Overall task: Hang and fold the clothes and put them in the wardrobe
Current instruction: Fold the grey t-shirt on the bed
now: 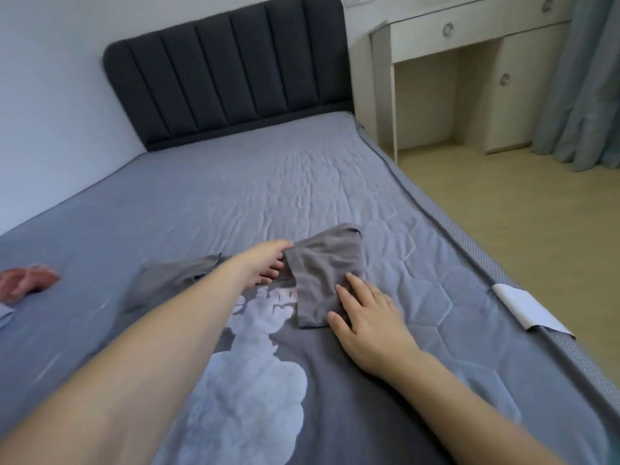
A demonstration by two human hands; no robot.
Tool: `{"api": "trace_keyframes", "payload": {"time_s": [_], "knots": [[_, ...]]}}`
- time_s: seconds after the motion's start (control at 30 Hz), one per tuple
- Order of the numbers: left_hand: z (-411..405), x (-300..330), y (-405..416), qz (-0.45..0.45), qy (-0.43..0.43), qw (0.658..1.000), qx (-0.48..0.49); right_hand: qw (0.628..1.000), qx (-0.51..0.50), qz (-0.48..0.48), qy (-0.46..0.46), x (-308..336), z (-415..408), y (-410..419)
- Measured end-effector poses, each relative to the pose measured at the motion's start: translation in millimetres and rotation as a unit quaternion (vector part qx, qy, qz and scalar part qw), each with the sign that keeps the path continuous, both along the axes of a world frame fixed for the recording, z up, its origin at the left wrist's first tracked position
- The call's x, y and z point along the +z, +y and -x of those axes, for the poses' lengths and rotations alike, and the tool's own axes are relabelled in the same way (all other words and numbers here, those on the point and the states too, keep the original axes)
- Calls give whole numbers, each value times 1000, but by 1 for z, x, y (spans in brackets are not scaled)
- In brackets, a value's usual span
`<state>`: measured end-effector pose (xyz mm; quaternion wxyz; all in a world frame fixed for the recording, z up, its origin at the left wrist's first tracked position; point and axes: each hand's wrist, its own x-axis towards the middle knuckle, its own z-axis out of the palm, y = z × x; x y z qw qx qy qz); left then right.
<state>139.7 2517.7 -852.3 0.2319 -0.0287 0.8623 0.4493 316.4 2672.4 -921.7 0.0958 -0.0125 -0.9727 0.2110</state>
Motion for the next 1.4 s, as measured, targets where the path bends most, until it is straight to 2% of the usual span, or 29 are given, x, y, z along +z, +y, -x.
{"api": "trace_keyframes", "payload": {"time_s": [0.03, 0.1, 0.13, 0.2, 0.23, 0.27, 0.37, 0.4, 0.47, 0.57, 0.6, 0.7, 0.77, 0.87, 0.93, 1.0, 1.07, 1.2, 1.3, 1.4], "knots": [[0, -8, 7, 6, 40, 999, 4, 1000, -8, 0, 12, 3, 6, 1], [8, -22, 19, -10, 114, 993, 23, 994, -53, 75, 56, 16, 29, 6], [13, -25, 22, -24, 134, 990, 35, 983, -82, 152, 66, 25, 46, 12], [24, -33, 21, -50, 165, 983, 56, 939, -133, 317, 25, 45, 86, 28], [28, -38, 16, -46, 177, 981, 60, 925, -151, 348, -5, 51, 103, 36], [29, -44, 10, -41, 186, 980, 60, 928, -157, 335, -42, 55, 119, 43], [32, -68, -7, -63, 159, 985, 19, 955, -148, 210, -146, 54, 149, 55], [33, -74, -10, -75, 148, 986, 14, 955, -137, 208, -164, 50, 154, 57], [36, -82, -11, -91, 150, 984, 10, 942, -129, 258, -172, 45, 163, 61], [41, -85, -8, -111, 151, 982, 9, 900, -139, 361, -199, 47, 171, 60], [41, -85, -6, -109, 153, 982, 10, 896, -131, 368, -211, 48, 175, 60], [39, -85, -5, -56, 197, 979, 7, 938, -145, 266, -170, 52, 186, 59], [35, -84, -3, -7, 240, 971, 9, 942, -157, 256, -151, 57, 191, 56], [28, -86, -2, 39, 283, 958, 12, 928, -188, 288, -146, 62, 192, 50], [24, -87, -2, 46, 300, 953, 7, 902, -221, 338, -151, 64, 189, 53], [22, -89, -3, 32, 307, 951, 10, 874, -206, 399, -185, 66, 186, 56], [22, -91, -2, 28, 313, 949, 12, 885, -175, 373, -216, 68, 184, 57], [24, -93, -3, 12, 315, 949, 8, 927, -191, 304, -113, 66, 194, 53], [29, -94, -4, -37, 296, 954, 16, 963, -199, 163, -85, 55, 201, 50], [37, -93, -6, -84, 248, 964, 45, 976, -197, 94, -6, 24, 197, 48]]}}
